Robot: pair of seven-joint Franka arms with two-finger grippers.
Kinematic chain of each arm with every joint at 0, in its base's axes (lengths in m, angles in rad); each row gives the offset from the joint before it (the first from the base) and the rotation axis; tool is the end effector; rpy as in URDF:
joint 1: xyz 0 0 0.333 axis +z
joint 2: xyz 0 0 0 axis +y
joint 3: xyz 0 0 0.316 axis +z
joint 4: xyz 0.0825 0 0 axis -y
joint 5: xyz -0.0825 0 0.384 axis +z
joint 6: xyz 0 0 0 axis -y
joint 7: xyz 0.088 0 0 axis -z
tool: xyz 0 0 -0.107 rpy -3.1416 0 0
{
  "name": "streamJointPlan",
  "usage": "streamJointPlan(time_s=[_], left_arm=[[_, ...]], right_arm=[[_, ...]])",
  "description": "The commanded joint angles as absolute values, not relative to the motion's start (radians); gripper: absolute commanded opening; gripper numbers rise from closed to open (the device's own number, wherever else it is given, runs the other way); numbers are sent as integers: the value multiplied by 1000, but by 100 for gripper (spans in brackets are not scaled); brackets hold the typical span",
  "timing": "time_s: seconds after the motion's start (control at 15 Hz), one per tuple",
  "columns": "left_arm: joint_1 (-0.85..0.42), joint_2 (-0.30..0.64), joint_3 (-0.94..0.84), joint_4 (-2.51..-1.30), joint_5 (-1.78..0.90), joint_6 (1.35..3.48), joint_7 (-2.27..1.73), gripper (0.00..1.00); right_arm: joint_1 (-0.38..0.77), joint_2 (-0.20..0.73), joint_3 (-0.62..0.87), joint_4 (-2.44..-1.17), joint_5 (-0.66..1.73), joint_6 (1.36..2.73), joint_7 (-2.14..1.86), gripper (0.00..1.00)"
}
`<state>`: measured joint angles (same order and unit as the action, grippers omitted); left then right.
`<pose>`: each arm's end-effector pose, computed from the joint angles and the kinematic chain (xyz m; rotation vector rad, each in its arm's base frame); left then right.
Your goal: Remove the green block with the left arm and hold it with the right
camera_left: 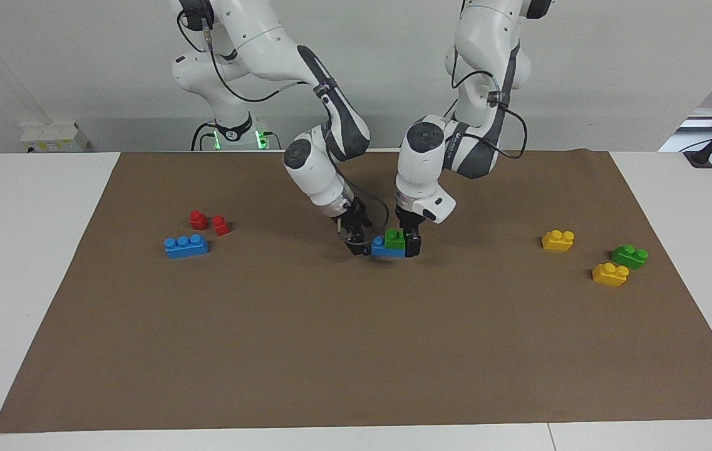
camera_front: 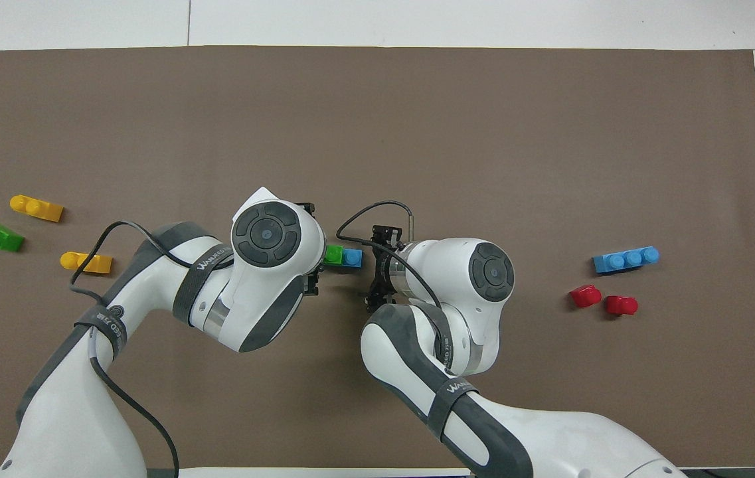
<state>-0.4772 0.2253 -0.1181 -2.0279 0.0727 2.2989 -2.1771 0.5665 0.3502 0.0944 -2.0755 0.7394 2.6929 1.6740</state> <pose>0.4937 -0.3301 0.3425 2.2270 2.1557 0.0580 0.4937 0.3536 0.2805 -1.8383 2.0017 0.4178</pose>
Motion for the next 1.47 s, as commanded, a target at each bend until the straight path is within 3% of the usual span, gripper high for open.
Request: streamJointPlan(time_s=[0.0, 0.6, 1.13, 1.27, 1.4], left_arm=[[-492, 215, -106, -2033, 92, 2292, -2197, 100], [-492, 215, -106, -2031, 92, 2292, -2197, 100], [-492, 215, -106, -2031, 92, 2292, -2197, 100], [-492, 215, -106, -2031, 92, 2293, -2197, 100], [-492, 216, -106, -2031, 92, 2293, -2197, 100]], right_arm=[[571, 382, 92, -2020, 767, 2707, 1640, 97], [581, 422, 92, -1973, 767, 2714, 1638, 96], [571, 426, 91, -2009, 767, 2711, 1574, 74], [568, 426, 92, -2010, 767, 2707, 1572, 56], [568, 425, 91, -2016, 769, 2707, 1572, 29]])
